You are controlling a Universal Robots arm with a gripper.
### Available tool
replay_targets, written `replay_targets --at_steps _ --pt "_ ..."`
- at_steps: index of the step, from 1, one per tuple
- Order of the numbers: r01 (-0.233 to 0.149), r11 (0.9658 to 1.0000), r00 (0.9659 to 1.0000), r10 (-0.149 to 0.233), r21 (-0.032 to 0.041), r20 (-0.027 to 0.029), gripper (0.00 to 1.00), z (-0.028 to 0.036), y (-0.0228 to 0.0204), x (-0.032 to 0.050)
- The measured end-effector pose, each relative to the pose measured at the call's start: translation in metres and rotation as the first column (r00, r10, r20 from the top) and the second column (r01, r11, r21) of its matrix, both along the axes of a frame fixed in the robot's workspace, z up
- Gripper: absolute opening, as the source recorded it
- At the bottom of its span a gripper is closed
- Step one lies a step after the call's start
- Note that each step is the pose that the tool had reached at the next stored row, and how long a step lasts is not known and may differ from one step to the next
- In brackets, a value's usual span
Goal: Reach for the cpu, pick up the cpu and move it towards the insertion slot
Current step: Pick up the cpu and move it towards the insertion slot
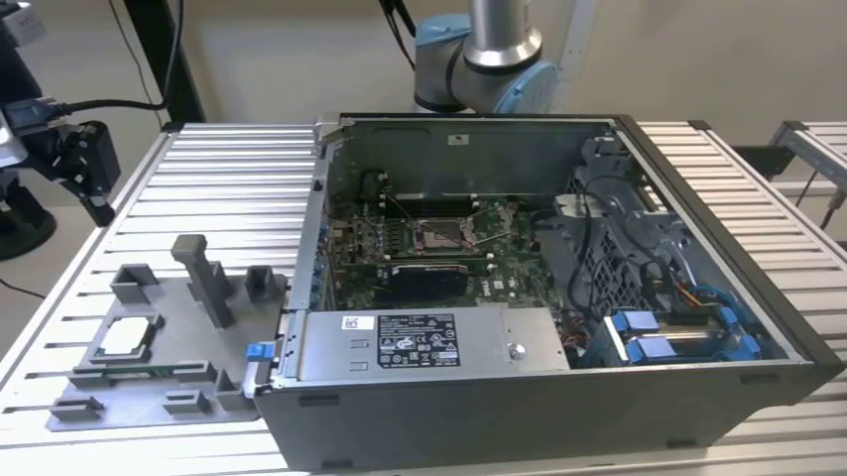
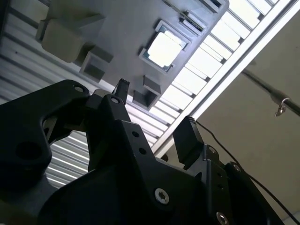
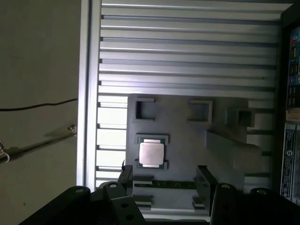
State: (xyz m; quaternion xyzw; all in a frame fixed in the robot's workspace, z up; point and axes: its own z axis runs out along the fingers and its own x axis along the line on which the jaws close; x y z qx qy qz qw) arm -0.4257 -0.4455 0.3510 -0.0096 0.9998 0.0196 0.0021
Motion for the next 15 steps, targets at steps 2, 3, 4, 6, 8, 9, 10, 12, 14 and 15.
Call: replay_targets --at_steps 2,3,4,6,8,9,10,12,14,15 --pt "0.000 1.0000 1.0000 0.000 0.0000 0.0000 1.00 -0.0011 -0.0006 0.0000" --pt "0.000 1.0000 1.0000 0.000 0.0000 0.0001 1.00 -0.0018 -0.0009 0.0000" --pt "0.000 1.0000 1.0000 0.000 0.0000 0.0000 1.00 -0.0023 -0.0011 0.0000" --pt "0.000 1.0000 1.0000 0.000 0.0000 0.0001 1.00 -0.0036 -0.0015 0.0000" --pt "0.000 1.0000 1.0000 0.000 0.0000 0.0001 1.00 -0.0048 -0.0019 0.0000" --pt "0.000 1.0000 1.0000 0.000 0.0000 0.0000 1.00 -0.0054 -0.0021 0.0000" --pt "0.000 1.0000 1.0000 0.000 0.0000 0.0000 1.00 -0.0060 -0.0024 0.0000" --pt "0.000 1.0000 1.0000 0.000 0.0000 0.0001 1.00 -0.0073 -0.0028 0.0000" --pt "0.000 1.0000 1.0000 0.000 0.0000 0.0000 1.00 -0.0085 -0.0033 0.0000" --pt "0.000 1.0000 1.0000 0.000 0.0000 0.0000 1.00 -0.0091 -0.0037 0.0000"
